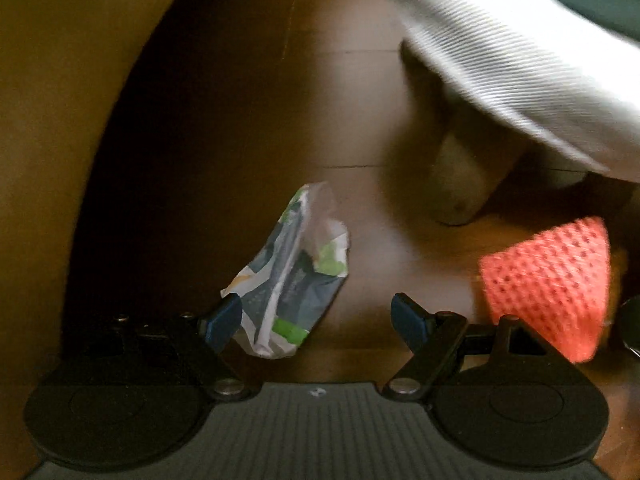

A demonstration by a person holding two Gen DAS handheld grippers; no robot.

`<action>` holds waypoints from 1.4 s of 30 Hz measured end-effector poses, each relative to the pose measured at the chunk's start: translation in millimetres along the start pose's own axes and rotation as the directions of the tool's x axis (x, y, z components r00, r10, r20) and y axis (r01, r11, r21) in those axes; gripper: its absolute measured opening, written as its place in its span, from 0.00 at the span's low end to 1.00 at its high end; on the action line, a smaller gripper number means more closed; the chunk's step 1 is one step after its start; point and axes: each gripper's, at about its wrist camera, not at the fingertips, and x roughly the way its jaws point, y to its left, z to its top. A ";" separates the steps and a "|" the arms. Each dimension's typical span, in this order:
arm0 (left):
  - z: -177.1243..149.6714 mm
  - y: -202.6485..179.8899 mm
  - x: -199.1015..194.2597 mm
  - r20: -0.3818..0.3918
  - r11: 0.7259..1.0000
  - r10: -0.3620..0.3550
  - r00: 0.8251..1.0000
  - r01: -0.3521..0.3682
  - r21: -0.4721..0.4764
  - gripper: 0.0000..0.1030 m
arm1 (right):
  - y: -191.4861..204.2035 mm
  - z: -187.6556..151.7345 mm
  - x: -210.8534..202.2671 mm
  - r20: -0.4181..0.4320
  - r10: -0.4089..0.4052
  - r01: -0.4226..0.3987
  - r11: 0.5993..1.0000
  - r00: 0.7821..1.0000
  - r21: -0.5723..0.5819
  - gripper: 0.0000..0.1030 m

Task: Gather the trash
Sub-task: 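Grasp the clear green-printed plastic bag with left tool while right tool grasps orange foam net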

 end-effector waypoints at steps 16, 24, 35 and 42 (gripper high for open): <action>4.5 36.8 36.7 -0.128 0.986 -0.028 0.991 0.006 -0.168 0.35 | 14.1 -6.1 65.8 -0.084 -0.164 0.158 0.984 0.983 -0.081 0.28; -8.8 37.6 20.5 -0.082 0.985 -0.042 0.996 0.027 -0.172 0.18 | 0.0 -15.0 19.0 0.000 -0.075 0.075 0.997 0.997 -0.014 0.10; -40.1 37.5 -40.2 -0.051 0.978 -0.160 0.986 0.151 -0.147 0.16 | -17.8 -39.2 -71.9 0.124 0.001 -0.008 0.999 0.992 0.049 0.10; -37.4 32.2 -129.2 0.036 0.974 -0.185 0.982 0.188 -0.127 0.16 | -11.5 -38.4 -128.5 0.202 0.005 -0.018 0.998 0.979 0.061 0.10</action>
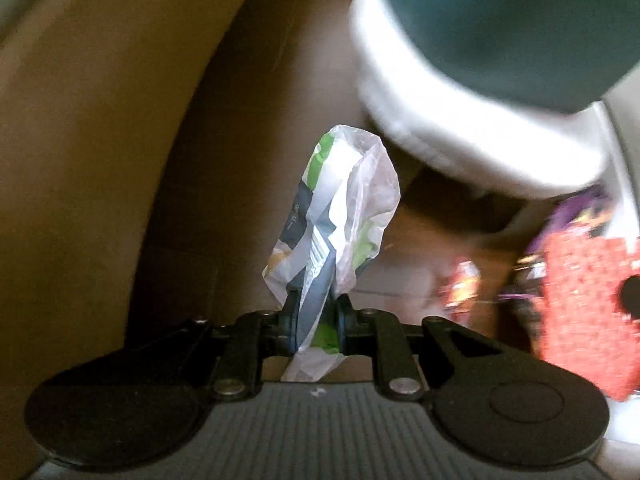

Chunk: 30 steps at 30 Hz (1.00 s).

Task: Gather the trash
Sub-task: 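Grasp the clear green-printed plastic bag with left tool while right tool grasps orange foam net, then carry plastic bag and orange net over the wastebasket and release them inside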

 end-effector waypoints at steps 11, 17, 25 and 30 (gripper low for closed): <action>25.2 -36.0 -165.7 0.212 0.983 -0.159 0.964 0.136 0.120 0.16 | 11.7 63.0 -110.5 0.221 0.027 -0.020 0.999 0.975 -0.033 0.10; 45.5 -43.2 -242.7 0.317 0.969 -0.233 0.919 0.190 0.159 0.16 | 16.1 111.2 -165.8 0.376 0.054 -0.031 0.997 0.925 -0.066 0.10; 92.4 -73.9 -297.9 0.451 0.961 -0.265 0.853 0.194 0.198 0.16 | 18.4 174.8 -196.4 0.493 0.056 -0.010 0.995 0.868 -0.096 0.10; 119.3 -94.8 -291.0 0.491 0.963 -0.258 0.832 0.180 0.199 0.16 | 20.2 205.3 -192.4 0.510 0.031 0.024 0.995 0.860 -0.101 0.09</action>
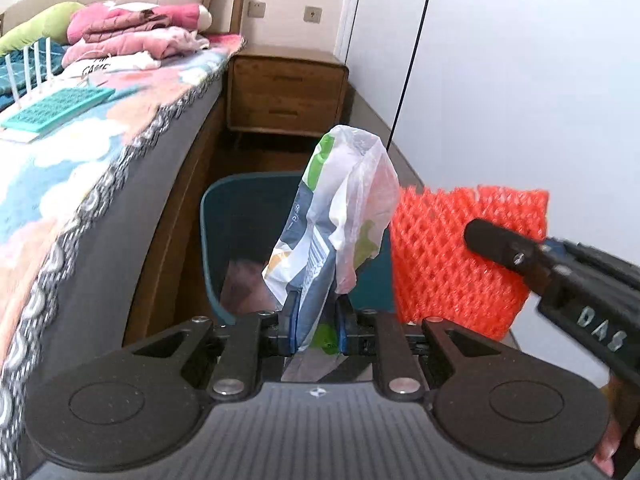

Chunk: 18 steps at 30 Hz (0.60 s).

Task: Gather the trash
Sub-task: 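Carry plastic bag and orange net over the wastebasket and release them inside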

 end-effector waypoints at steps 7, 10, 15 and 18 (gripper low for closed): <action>28.1 -5.3 16.3 0.009 0.998 0.059 0.998 -0.058 -0.017 0.16 | -1.2 4.3 33.2 -0.061 -0.023 0.021 0.999 0.998 -0.030 0.10; 33.1 1.4 38.8 -0.033 0.997 0.064 0.997 -0.065 -0.036 0.16 | 0.7 -0.2 48.8 -0.098 -0.040 0.035 0.998 0.994 -0.054 0.10; 32.3 14.3 77.5 -0.119 0.995 0.048 0.992 -0.058 -0.083 0.16 | 6.8 -12.4 77.0 -0.168 -0.072 0.053 0.992 0.983 -0.113 0.10; 29.8 20.8 97.9 -0.165 0.992 0.029 0.986 -0.049 -0.118 0.17 | 11.5 -20.6 90.4 -0.199 -0.083 0.054 0.987 0.977 -0.148 0.10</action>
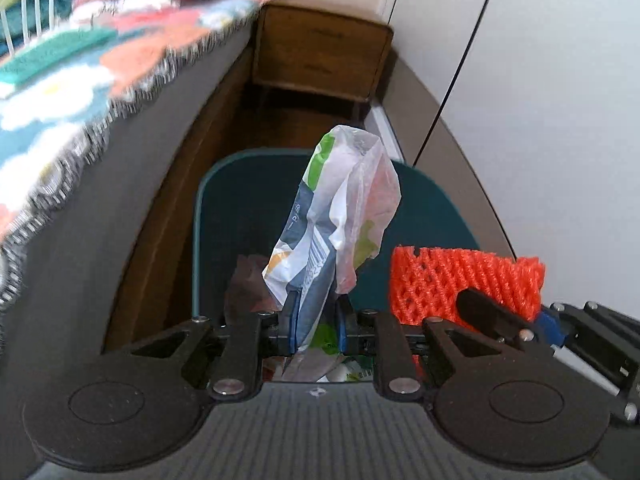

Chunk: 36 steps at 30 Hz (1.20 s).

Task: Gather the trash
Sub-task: 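Carry plastic bag and orange net over the wastebasket and release them inside, then withdraw both open tools from the wastebasket toward the floor trash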

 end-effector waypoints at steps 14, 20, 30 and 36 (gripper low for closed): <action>-5.3 -3.0 56.1 -0.116 0.999 0.030 0.993 -0.025 0.043 0.21 | 12.2 -16.1 28.5 -0.090 -0.035 0.024 0.991 0.995 -0.128 0.24; -9.5 -8.5 51.8 -0.082 0.997 0.031 0.996 -0.025 0.073 0.45 | 2.9 -22.3 10.2 -0.046 -0.037 0.031 0.992 0.998 -0.119 0.38; -19.9 -11.6 9.6 0.029 0.994 -0.030 0.999 0.027 0.104 0.72 | -22.5 -22.6 -32.0 0.047 0.009 -0.006 0.998 0.999 -0.064 0.70; -40.4 -5.8 -28.5 0.108 0.990 -0.086 0.990 0.072 0.125 0.72 | -38.9 -31.6 -67.6 0.123 0.061 -0.070 0.995 0.991 0.069 0.86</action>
